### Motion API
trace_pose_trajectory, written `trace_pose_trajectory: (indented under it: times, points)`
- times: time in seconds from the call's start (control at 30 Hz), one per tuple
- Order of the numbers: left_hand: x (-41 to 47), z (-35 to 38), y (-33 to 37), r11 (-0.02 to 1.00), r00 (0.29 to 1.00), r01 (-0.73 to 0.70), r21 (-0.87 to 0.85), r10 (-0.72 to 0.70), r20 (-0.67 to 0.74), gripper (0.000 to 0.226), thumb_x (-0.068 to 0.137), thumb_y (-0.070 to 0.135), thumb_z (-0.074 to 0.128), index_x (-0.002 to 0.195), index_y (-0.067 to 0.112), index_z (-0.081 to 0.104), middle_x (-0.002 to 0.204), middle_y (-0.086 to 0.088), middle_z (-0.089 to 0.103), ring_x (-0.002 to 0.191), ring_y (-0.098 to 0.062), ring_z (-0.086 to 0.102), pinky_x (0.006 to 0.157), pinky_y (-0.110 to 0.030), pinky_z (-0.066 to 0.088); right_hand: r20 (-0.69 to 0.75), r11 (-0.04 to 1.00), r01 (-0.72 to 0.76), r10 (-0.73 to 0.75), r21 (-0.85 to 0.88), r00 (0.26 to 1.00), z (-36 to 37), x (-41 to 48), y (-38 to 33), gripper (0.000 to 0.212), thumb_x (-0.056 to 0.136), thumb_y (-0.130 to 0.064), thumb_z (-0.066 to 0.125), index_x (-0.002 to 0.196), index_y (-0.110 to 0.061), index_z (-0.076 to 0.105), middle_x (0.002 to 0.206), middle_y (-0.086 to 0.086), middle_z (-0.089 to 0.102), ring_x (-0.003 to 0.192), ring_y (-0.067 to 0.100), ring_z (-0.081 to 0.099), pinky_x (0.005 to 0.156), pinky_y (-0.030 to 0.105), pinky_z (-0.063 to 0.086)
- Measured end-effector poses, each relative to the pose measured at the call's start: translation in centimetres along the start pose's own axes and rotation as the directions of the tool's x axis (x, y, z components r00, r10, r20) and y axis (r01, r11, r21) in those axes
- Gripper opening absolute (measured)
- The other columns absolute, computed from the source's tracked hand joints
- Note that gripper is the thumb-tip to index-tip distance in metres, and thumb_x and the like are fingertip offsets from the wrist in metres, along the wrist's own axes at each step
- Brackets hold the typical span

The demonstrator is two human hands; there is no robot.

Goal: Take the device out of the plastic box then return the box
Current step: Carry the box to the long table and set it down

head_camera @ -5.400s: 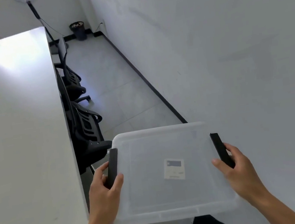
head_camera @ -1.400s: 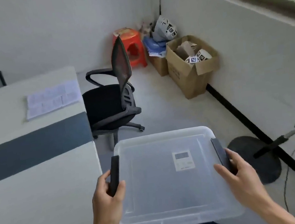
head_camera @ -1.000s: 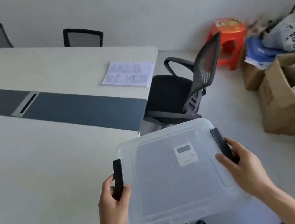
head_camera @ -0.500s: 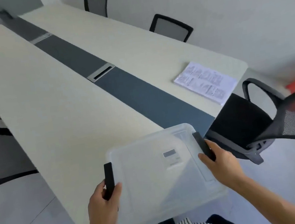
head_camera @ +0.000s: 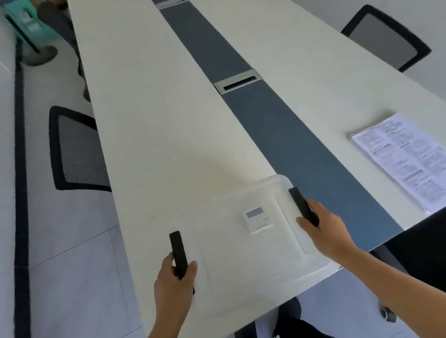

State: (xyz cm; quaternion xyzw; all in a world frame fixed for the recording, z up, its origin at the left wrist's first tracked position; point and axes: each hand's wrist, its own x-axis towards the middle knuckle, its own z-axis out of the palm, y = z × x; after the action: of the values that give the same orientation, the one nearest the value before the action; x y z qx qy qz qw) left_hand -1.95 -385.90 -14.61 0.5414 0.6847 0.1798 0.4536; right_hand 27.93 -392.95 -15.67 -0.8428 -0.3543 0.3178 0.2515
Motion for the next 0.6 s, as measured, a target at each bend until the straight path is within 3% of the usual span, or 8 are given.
trace_pose_trajectory:
  times: [0.13, 0.27, 0.4, 0.5, 0.53, 0.6]
  points:
    - [0.7, 0.3, 0.1, 0.999, 0.999, 0.045, -0.001, -0.045, 0.004, 0.052, 0.088, 0.028, 0.062, 0.137, 0.018, 0.046, 0.091, -0.004, 0.066, 0.072, -0.016, 0.063, 0.052, -0.021, 0.042, 0.057, 0.998, 0.002, -0.005, 0.056, 0.998, -0.7, 1.6, 0.6, 0.055, 0.090, -0.035, 0.058, 0.141, -0.022, 0.041, 0.104, -0.001, 0.060, 0.085, 0.019, 0.060, 0.071, 0.028, 0.046]
    - [1.1, 0.1, 0.2, 0.997, 0.995, 0.074, 0.021, -0.076, 0.069, 0.050, 0.090, 0.025, 0.060, 0.137, 0.016, 0.045, 0.082, -0.005, 0.062, 0.070, -0.018, 0.058, 0.055, -0.023, 0.042, 0.118, 0.995, 0.010, -0.022, 0.101, 0.993, -1.0, 2.5, 1.5, 0.052, 0.089, -0.035, 0.060, 0.138, -0.024, 0.045, 0.102, -0.001, 0.065, 0.083, 0.020, 0.062, 0.073, 0.036, 0.054]
    - [1.3, -0.6, 0.0, 0.994, 0.987, 0.106, -0.004, -0.105, 0.122, 0.043, 0.091, 0.024, 0.059, 0.132, 0.016, 0.049, 0.088, -0.018, 0.065, 0.075, -0.022, 0.058, 0.069, -0.035, 0.050, 0.180, 0.981, -0.012, -0.023, 0.192, 0.983, -1.4, 3.1, 2.3, 0.041, 0.091, -0.028, 0.059, 0.131, -0.023, 0.051, 0.091, 0.001, 0.064, 0.072, 0.021, 0.057, 0.065, 0.033, 0.049]
    - [1.5, -1.4, -0.6, 0.967, 0.966, 0.209, -0.147, -0.180, 0.185, 0.043, 0.091, 0.022, 0.060, 0.132, 0.014, 0.051, 0.103, -0.014, 0.072, 0.094, -0.027, 0.066, 0.090, -0.046, 0.053, 0.274, 0.941, -0.092, -0.002, 0.327, 0.962, -2.5, 3.5, 2.4, 0.021, 0.093, -0.022, 0.058, 0.113, -0.020, 0.062, 0.084, 0.020, 0.061, 0.071, 0.024, 0.055, 0.066, 0.030, 0.049]
    - [1.5, -1.4, -0.8, 0.957, 0.962, 0.228, -0.180, -0.193, 0.192, 0.045, 0.090, 0.021, 0.061, 0.133, 0.013, 0.051, 0.105, -0.011, 0.072, 0.098, -0.028, 0.067, 0.092, -0.047, 0.052, 0.296, 0.931, -0.113, 0.006, 0.346, 0.955, -2.9, 3.6, 2.3, 0.017, 0.093, -0.022, 0.058, 0.109, -0.023, 0.062, 0.091, 0.027, 0.062, 0.074, 0.029, 0.058, 0.067, 0.026, 0.050]
    - [1.5, -1.2, -0.8, 0.957, 0.972, 0.217, -0.192, -0.192, 0.138, 0.050, 0.088, 0.019, 0.064, 0.135, 0.014, 0.049, 0.106, -0.008, 0.071, 0.099, -0.028, 0.066, 0.087, -0.044, 0.053, 0.331, 0.934, -0.126, 0.008, 0.334, 0.943, -3.3, 3.9, 2.5, 0.027, 0.092, -0.023, 0.059, 0.119, -0.021, 0.060, 0.091, 0.028, 0.064, 0.078, 0.029, 0.061, 0.068, 0.023, 0.052]
